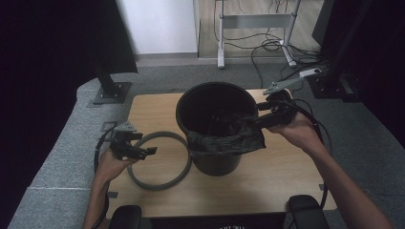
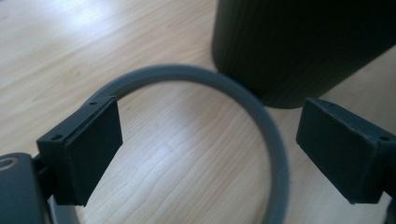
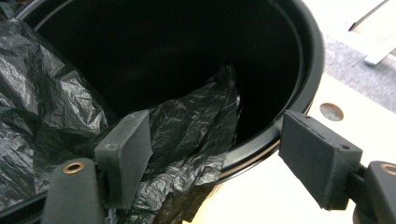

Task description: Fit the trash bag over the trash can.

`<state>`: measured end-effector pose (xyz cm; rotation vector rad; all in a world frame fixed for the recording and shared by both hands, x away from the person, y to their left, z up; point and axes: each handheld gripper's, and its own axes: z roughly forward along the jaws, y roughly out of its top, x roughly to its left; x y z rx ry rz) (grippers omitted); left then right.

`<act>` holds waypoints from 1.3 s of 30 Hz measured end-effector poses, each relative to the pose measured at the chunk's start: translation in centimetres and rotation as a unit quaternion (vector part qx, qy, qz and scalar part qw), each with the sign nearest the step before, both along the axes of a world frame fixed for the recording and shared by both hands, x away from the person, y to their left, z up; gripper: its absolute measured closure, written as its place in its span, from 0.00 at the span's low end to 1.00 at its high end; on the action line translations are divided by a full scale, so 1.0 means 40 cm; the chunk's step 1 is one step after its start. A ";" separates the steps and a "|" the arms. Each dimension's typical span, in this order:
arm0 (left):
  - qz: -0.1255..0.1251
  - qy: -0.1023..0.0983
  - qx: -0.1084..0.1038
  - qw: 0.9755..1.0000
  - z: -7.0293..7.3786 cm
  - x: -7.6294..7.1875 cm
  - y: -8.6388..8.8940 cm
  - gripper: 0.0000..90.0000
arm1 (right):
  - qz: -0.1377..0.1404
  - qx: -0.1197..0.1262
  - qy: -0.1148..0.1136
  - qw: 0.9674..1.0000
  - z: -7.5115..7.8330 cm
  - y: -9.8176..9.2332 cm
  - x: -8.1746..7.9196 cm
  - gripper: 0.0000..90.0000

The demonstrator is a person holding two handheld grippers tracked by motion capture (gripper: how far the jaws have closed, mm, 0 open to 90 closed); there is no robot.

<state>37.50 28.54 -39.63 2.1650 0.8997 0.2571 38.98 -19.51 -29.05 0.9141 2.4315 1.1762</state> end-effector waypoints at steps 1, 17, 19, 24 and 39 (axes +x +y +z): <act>-0.005 -0.003 -0.002 1.000 0.010 -0.002 -0.003 0.09 | 0.003 0.000 -0.004 1.000 0.005 -0.001 0.000 0.28; -0.134 -0.057 0.006 0.989 0.229 -0.062 -0.168 0.15 | 0.129 0.005 -0.006 0.992 0.038 0.078 -0.059 0.33; -0.148 -0.061 0.004 0.987 0.248 -0.065 -0.192 0.16 | 0.151 0.005 -0.003 0.989 0.038 0.095 -0.069 0.35; -0.178 -0.065 0.005 0.982 0.274 -0.065 -0.252 0.16 | 0.192 -0.002 0.009 0.981 0.026 0.142 -0.088 0.38; -0.241 -0.065 0.009 0.968 0.303 -0.049 -0.374 0.26 | 0.236 -0.009 0.030 0.971 0.030 0.183 -0.087 0.93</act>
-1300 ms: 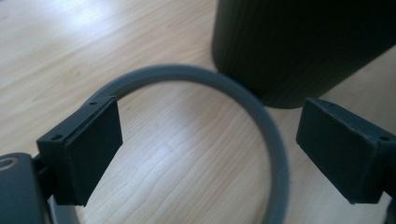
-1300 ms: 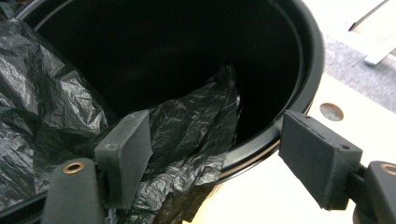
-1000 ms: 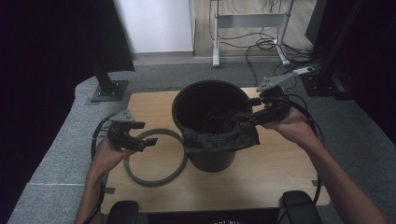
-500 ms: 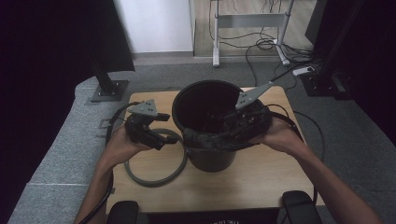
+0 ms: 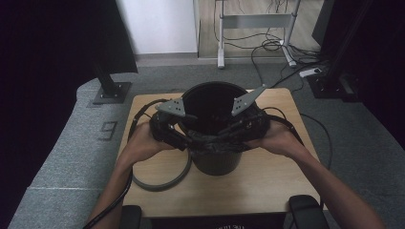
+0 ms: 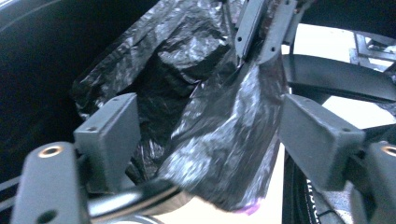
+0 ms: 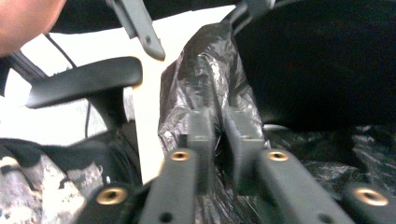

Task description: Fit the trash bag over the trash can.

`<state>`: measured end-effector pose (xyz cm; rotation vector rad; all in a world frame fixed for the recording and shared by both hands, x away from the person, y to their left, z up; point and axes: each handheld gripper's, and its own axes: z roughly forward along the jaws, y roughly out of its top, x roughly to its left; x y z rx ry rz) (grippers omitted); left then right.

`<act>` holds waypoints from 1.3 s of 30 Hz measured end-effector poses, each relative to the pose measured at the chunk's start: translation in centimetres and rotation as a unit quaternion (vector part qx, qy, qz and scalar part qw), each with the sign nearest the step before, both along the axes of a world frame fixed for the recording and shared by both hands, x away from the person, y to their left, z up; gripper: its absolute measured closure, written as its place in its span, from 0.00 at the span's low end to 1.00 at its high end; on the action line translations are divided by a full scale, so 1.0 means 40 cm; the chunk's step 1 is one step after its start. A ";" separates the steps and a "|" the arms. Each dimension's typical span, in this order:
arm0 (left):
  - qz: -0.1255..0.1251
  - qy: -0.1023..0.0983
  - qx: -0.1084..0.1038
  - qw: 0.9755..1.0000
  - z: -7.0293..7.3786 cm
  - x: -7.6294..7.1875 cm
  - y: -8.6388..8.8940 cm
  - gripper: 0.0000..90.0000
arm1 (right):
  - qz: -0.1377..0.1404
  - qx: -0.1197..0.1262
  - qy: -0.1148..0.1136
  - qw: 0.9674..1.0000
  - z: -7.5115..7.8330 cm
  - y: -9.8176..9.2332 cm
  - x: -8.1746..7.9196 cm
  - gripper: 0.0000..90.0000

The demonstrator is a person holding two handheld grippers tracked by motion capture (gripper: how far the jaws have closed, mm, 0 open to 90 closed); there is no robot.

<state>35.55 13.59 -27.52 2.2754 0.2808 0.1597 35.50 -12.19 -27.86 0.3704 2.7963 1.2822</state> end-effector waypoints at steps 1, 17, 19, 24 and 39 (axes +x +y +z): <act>0.001 -0.001 -0.001 1.000 0.001 0.001 -0.002 0.28 | -0.008 0.003 -0.008 1.000 0.004 -0.001 0.004 0.93; 0.027 0.015 -0.007 0.999 -0.026 0.032 -0.003 0.56 | -0.057 0.005 -0.013 0.998 0.014 -0.009 0.059 0.71; 0.029 0.018 -0.006 0.999 -0.026 0.034 -0.004 0.57 | -0.054 0.010 -0.013 0.998 0.023 -0.010 0.054 0.67; 0.033 0.026 -0.005 0.999 -0.030 0.040 -0.007 0.62 | -0.027 0.025 0.000 0.999 0.042 -0.004 0.038 0.61; 0.025 -0.006 -0.045 0.999 0.004 0.032 -0.028 0.55 | -0.052 -0.009 -0.024 0.998 0.036 0.035 0.055 0.98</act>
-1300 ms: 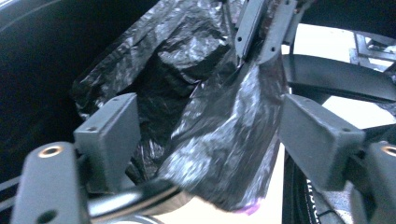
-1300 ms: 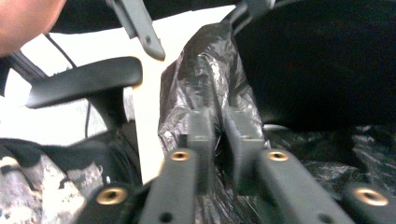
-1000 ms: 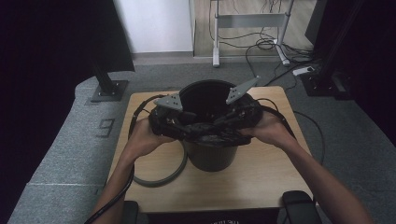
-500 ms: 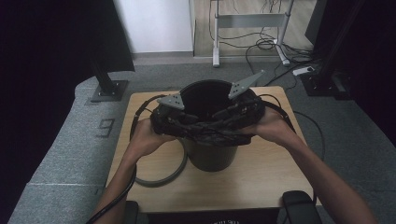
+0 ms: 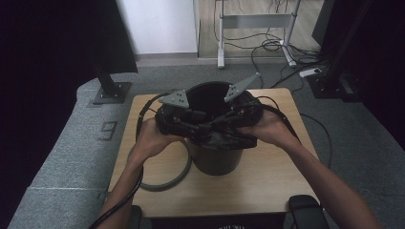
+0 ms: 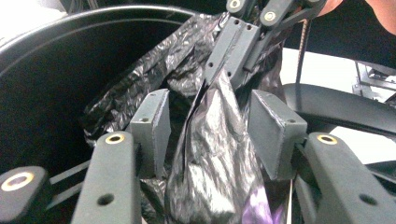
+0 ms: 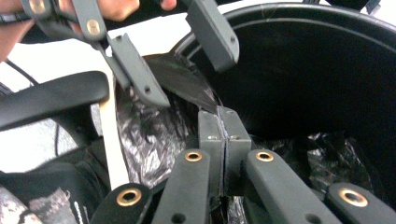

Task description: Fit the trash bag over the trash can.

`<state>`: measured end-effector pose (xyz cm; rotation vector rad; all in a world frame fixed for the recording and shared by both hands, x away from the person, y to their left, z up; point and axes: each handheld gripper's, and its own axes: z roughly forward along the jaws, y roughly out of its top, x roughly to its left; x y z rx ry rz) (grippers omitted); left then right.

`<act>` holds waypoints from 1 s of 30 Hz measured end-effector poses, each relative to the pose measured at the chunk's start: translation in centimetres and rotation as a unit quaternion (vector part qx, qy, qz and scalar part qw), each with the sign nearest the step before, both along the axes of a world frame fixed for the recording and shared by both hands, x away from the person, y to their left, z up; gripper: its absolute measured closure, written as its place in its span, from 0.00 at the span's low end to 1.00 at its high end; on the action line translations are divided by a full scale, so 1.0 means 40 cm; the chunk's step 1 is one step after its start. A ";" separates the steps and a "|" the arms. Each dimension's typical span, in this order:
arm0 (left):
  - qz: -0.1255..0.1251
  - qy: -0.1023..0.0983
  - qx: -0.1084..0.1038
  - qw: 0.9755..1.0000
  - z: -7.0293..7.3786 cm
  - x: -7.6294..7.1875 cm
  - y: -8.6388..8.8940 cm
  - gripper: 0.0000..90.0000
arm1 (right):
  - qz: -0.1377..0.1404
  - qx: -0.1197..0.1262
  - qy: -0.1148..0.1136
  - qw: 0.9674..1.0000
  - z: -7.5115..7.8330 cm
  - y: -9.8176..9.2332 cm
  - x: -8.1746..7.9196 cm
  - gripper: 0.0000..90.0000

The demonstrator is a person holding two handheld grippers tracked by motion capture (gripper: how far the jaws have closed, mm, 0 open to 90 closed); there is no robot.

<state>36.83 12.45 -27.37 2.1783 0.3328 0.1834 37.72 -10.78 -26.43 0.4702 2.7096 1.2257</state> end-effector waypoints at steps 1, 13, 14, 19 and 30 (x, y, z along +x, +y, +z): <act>-0.001 -0.001 0.005 1.000 0.000 0.002 -0.004 0.57 | -0.001 0.004 0.002 1.000 0.004 0.000 0.002 0.98; 0.056 0.006 0.049 0.997 0.001 0.029 0.007 0.90 | -0.008 -0.004 0.008 1.000 0.007 -0.001 0.029 0.92; 0.059 0.008 0.055 0.997 -0.001 0.033 0.005 0.92 | -0.011 -0.005 0.004 1.000 0.007 0.000 0.029 0.86; 0.072 0.038 0.050 0.995 -0.005 0.059 0.013 0.95 | -0.022 0.007 -0.013 1.000 0.040 -0.007 0.021 0.69; 0.073 0.058 0.031 0.995 -0.001 0.080 0.016 0.94 | 0.031 -0.004 0.001 1.000 0.047 0.048 -0.014 0.63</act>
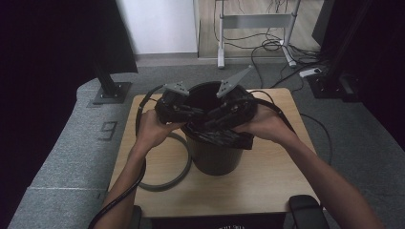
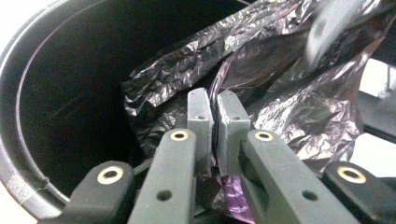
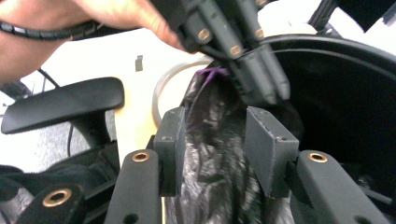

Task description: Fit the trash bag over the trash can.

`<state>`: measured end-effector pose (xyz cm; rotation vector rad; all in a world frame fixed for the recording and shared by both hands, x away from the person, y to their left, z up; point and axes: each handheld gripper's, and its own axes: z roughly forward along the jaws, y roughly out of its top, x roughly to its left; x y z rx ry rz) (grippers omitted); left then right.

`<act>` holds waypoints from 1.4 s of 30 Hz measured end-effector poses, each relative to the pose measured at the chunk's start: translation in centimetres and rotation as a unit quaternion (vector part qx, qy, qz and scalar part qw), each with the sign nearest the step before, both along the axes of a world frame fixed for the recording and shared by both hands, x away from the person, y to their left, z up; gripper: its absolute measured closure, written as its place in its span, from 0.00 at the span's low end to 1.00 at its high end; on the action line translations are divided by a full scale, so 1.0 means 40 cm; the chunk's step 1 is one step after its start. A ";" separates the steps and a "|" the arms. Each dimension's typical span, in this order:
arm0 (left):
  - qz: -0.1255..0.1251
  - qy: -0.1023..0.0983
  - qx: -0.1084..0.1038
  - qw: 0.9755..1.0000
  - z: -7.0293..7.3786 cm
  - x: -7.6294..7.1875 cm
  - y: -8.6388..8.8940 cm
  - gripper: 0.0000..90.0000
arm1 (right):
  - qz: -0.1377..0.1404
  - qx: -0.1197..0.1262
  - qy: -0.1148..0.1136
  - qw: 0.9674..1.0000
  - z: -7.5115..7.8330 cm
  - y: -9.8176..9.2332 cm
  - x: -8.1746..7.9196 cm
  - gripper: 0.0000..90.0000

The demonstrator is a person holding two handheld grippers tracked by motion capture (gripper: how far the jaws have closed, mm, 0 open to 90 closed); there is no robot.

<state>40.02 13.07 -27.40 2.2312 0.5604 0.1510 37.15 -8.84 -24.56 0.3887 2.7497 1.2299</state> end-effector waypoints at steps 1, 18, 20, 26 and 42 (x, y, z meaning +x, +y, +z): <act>0.001 0.001 0.000 1.000 0.000 0.001 0.000 0.94 | 0.004 -0.004 0.001 1.000 -0.006 0.008 -0.001 0.62; 0.009 0.004 -0.011 1.000 0.002 0.008 0.014 0.97 | -0.018 -0.040 -0.024 0.999 -0.061 0.064 0.016 0.99; 0.017 0.002 -0.013 1.000 0.002 0.012 0.026 0.98 | -0.027 -0.044 -0.027 0.998 -0.060 0.049 0.018 0.99; 0.043 -0.010 0.002 0.999 0.003 0.025 0.047 0.99 | -0.058 -0.037 -0.029 0.997 -0.054 -0.019 0.032 0.99; 0.136 -0.041 0.033 0.989 0.029 0.075 0.144 0.99 | -0.153 0.002 -0.023 0.988 -0.052 -0.255 0.070 0.99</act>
